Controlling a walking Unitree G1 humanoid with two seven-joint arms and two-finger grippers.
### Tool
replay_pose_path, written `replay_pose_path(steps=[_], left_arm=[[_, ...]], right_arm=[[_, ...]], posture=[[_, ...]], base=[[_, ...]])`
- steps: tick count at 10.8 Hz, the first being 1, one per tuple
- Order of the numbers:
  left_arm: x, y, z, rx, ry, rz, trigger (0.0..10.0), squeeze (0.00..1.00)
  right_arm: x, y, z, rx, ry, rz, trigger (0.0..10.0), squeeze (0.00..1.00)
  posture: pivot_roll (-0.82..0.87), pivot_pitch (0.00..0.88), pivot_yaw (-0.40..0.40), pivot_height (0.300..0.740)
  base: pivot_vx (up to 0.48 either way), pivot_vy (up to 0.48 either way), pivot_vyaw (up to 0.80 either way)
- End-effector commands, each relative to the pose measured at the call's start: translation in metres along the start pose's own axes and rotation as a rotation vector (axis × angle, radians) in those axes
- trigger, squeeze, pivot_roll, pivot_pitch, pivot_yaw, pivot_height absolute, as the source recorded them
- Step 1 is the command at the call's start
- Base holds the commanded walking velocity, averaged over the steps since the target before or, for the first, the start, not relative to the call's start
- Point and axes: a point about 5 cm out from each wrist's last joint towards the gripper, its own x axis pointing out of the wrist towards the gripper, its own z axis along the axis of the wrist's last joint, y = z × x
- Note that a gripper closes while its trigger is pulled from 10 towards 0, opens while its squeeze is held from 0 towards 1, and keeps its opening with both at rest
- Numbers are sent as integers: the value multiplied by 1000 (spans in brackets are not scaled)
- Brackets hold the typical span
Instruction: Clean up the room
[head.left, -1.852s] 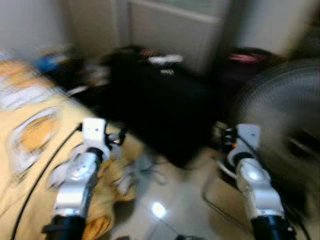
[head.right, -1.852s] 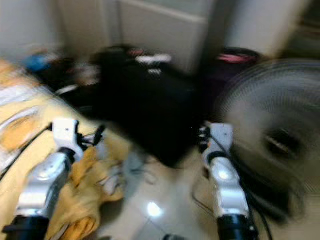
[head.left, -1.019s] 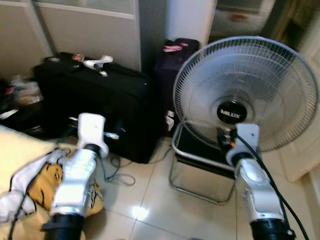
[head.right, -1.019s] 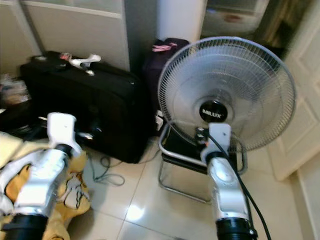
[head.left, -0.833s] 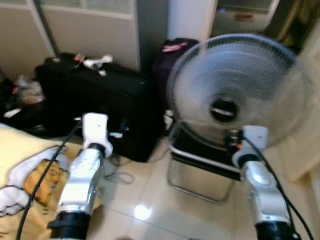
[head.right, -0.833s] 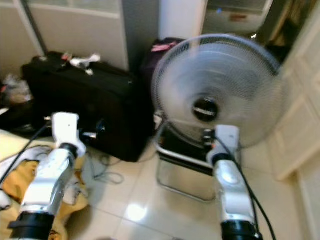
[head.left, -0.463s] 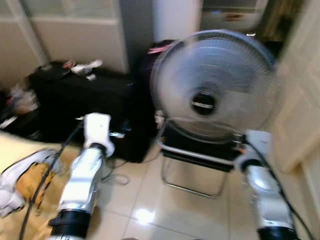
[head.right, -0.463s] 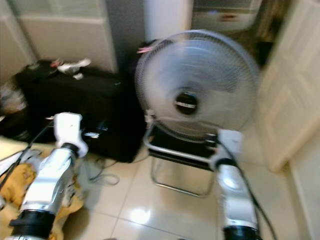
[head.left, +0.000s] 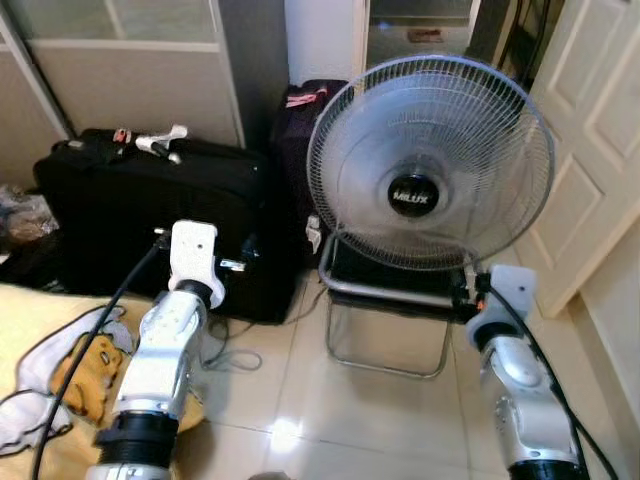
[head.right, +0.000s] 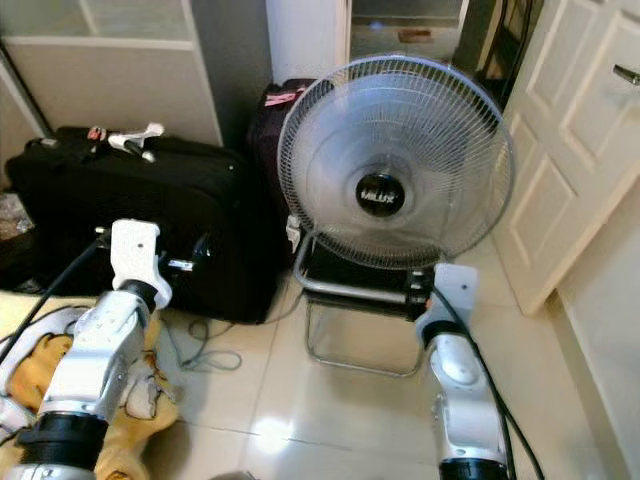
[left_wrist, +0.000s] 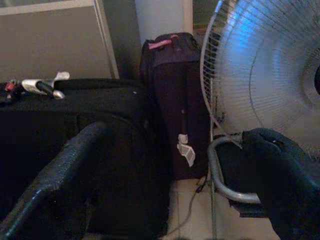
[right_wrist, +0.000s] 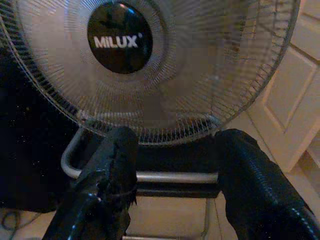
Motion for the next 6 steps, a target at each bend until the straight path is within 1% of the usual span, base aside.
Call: replay_pose_path(steps=[1, 4, 6], left_arm=[[3, 0, 3, 3, -7, 0, 10000, 0], [3, 0, 3, 3, -11, -8, 10000, 0], [3, 0, 2, 8, -12, -12, 10000, 0]], right_arm=[[1, -2, 5, -9, -13, -13, 10000, 0], [2, 0, 6, -17, -15, -9, 10000, 0], [4, -3, 1, -21, 28, -54, 10000, 0]], posture=[[-16, 0, 59, 740], [-14, 0, 56, 740], [-18, 0, 57, 740]], base=[[0, 0, 0], [0, 0, 0], [0, 0, 0]])
